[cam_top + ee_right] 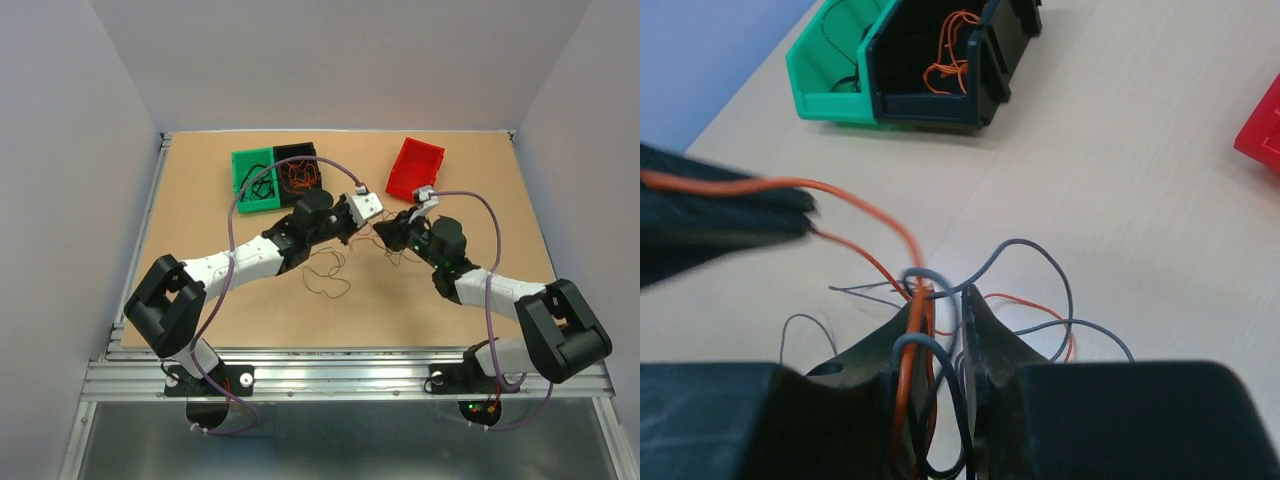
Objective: Untangle the cables
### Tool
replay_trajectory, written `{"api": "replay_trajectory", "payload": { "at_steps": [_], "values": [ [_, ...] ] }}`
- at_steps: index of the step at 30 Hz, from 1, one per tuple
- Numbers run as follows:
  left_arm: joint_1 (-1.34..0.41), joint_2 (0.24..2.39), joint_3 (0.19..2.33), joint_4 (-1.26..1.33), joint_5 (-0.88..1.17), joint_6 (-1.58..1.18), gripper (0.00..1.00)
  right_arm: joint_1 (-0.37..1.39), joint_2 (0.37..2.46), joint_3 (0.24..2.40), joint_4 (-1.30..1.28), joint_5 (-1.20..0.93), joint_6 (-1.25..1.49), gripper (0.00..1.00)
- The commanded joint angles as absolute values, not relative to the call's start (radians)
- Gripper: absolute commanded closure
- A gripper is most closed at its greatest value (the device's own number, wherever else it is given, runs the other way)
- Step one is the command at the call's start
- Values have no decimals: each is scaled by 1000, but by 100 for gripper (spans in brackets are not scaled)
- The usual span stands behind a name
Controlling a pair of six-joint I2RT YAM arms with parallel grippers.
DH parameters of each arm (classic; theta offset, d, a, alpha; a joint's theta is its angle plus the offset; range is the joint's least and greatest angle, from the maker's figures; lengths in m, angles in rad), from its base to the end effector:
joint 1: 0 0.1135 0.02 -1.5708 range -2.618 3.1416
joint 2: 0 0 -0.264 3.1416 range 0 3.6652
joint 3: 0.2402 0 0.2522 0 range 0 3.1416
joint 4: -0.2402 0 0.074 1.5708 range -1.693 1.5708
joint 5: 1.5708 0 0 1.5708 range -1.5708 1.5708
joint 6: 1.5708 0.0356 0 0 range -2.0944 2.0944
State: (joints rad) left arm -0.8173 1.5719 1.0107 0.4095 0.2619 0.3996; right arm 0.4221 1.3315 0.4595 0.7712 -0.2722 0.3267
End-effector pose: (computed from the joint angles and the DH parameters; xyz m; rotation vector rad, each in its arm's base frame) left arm 0.2442 -0.2738 0.2815 1.1531 1.3119 -0.5326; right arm 0.2412 0.1188 0.2101 -0.2941 1.7048 0.7864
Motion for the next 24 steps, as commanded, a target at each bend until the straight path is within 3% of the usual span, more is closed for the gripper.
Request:
{"api": "replay_trajectory", "payload": {
  "at_steps": [1,12,13,17,19,20,22,23,24],
  "values": [
    [-740,1428,1045,512,156,241,100,431,1390,540,815,-197,318,70],
    [-479,1376,1069,522,127,41,100,431,1549,659,710,-54,362,68],
    [-469,1382,1075,523,138,34,100,430,1555,667,700,-42,370,69],
    [-445,1413,1091,522,124,25,100,430,1588,696,664,-20,382,93],
    [-430,1419,1097,520,130,25,100,431,1597,704,658,-20,385,93],
    [-425,1422,1095,522,147,25,100,430,1597,706,658,-31,382,87],
    [-420,1422,1100,520,175,32,100,430,1600,710,663,-95,364,63],
    [-419,1419,1100,515,201,37,100,430,1598,712,678,-115,362,40],
    [-419,1419,1100,514,213,37,100,431,1598,706,699,-156,361,30]
  ]
}}
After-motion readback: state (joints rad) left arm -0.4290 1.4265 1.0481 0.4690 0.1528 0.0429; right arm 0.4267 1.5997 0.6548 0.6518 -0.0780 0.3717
